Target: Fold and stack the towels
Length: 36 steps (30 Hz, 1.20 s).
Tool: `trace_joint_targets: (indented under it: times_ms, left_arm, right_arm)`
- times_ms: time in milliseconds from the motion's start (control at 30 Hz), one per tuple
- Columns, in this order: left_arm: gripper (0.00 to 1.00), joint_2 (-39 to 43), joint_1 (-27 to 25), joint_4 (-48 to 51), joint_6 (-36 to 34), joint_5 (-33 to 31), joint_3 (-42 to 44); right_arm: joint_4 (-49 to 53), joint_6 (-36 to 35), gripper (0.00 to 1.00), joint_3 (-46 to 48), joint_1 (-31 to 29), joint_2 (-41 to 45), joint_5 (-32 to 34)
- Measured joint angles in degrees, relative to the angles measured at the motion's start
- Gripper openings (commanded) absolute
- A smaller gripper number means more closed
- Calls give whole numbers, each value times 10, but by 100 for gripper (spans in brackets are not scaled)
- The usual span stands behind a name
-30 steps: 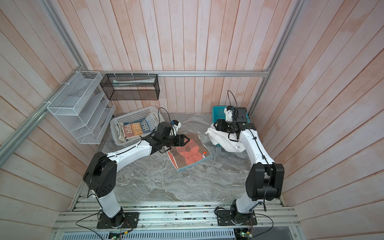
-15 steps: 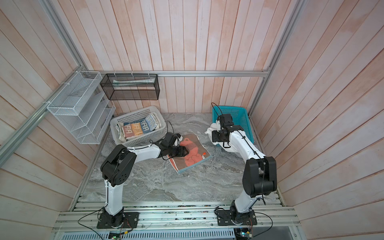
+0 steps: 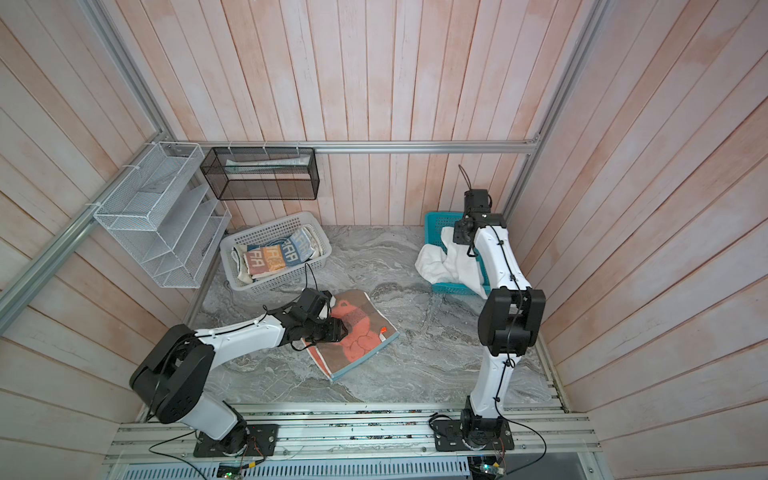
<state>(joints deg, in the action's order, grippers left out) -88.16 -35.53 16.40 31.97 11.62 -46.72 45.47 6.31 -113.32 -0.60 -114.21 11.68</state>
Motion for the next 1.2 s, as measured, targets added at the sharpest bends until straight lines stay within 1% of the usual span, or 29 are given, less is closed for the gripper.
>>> trace_joint_targets:
  times_ms: [67,100,133,200,233,300,367,400,467,533,633,767,967,1067,1200]
  left_arm:
    - [61,56,0,27,5,-19,16]
    - [58,87,0,42,11,-29,26]
    - [55,111,-3,53,20,-38,33]
    - [45,165,-14,88,44,-66,52]
    - [42,185,-23,106,60,-75,61]
    - [36,223,-47,135,95,-85,82]
    - [35,250,-71,153,127,-88,104]
    - [35,260,-84,158,146,-86,116]
    - [35,275,-104,151,181,-74,138]
    - [34,283,-116,116,221,-52,168]
    - [30,282,-123,43,273,-15,219]
    - [31,258,-127,-13,310,16,235]
    - [32,235,-128,-65,337,34,235]
    - [36,224,-129,-82,346,38,235]
    - [38,204,-129,-102,353,40,238]
  right_arm:
    - [22,0,48,-21,-2,-5,7]
    - [32,0,48,-21,-10,0,12]
    - [40,-3,48,-18,-20,6,18]
    - [54,-5,48,8,-61,33,39]
    - [60,-6,48,24,-82,48,47]
    - [68,-2,48,71,-141,87,52]
    - [71,7,46,128,-198,130,47]
    - [69,17,46,166,-232,156,36]
    - [59,38,45,233,-276,196,5]
    - [22,67,45,323,-304,237,-47]
    - [-34,109,46,450,-311,272,-123]
    - [-88,144,48,549,-306,256,-187]
    - [-147,158,51,581,-304,226,-227]
    - [-172,160,52,586,-301,205,-239]
    - [-195,160,52,592,-299,178,-256]
